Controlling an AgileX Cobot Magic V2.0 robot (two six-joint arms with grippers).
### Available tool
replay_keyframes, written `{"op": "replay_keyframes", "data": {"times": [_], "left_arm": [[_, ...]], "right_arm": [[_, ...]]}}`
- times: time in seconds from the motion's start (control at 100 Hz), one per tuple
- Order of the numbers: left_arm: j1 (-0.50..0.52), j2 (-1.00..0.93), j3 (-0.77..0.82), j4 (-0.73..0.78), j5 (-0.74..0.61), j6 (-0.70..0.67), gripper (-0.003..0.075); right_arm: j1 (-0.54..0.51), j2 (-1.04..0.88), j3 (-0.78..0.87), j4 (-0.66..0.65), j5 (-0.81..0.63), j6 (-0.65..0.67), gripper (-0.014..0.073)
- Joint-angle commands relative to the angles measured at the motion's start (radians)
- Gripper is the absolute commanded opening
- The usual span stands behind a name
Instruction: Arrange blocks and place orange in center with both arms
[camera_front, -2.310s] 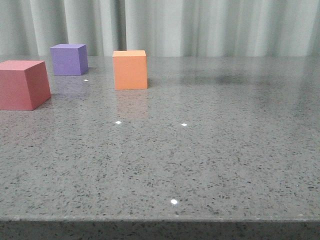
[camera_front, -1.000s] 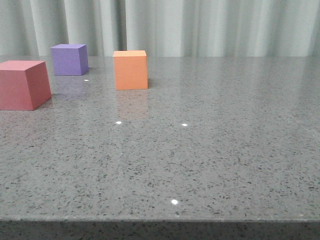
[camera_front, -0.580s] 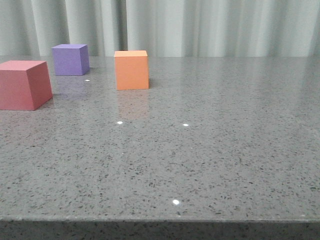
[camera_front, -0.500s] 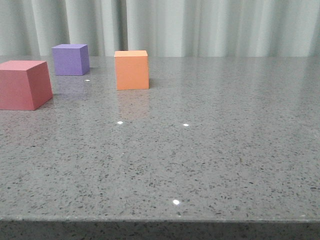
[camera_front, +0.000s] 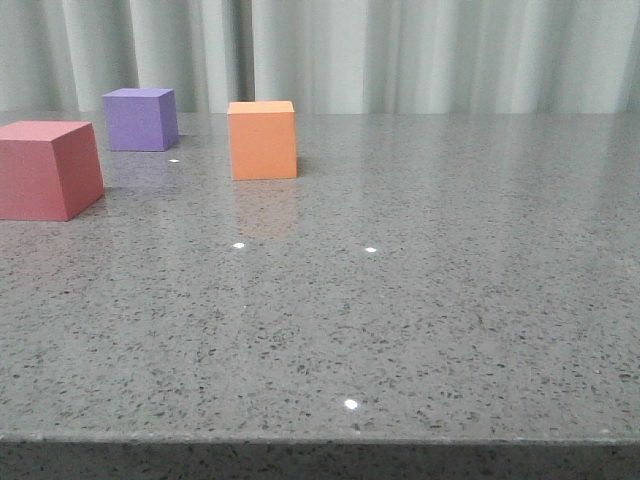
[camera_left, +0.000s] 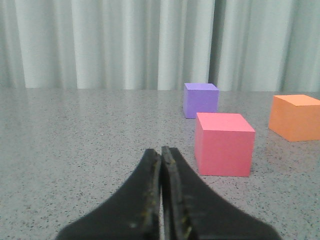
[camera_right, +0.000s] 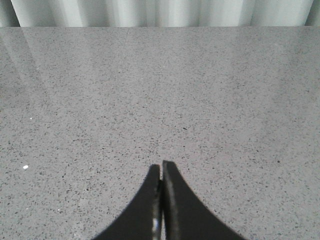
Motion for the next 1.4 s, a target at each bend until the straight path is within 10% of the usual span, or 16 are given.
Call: {"op": "replay_keyframes", "data": {"times": [0.0,0.72,1.39], "left_arm": [[0.003,-0.031,0.043,-0.001,-0.084,-0.009,-0.0019],[0.003,0.029,-0.159,-0.016,-0.026,-0.009,-0.0019],[0.003,0.701,-1.010,-0.018,0.793,-0.009,-0.0019]], "right_arm": [[-0.009,0.001,-0.027,-0.017,-0.077,-0.002,-0.0067],[-0.009,0.001,-0.027,-0.017,-0.078,-0.002,-0.0067],[-0.009,0.001,-0.027,-0.017,-0.078,-0.002,-0.0067]]}}
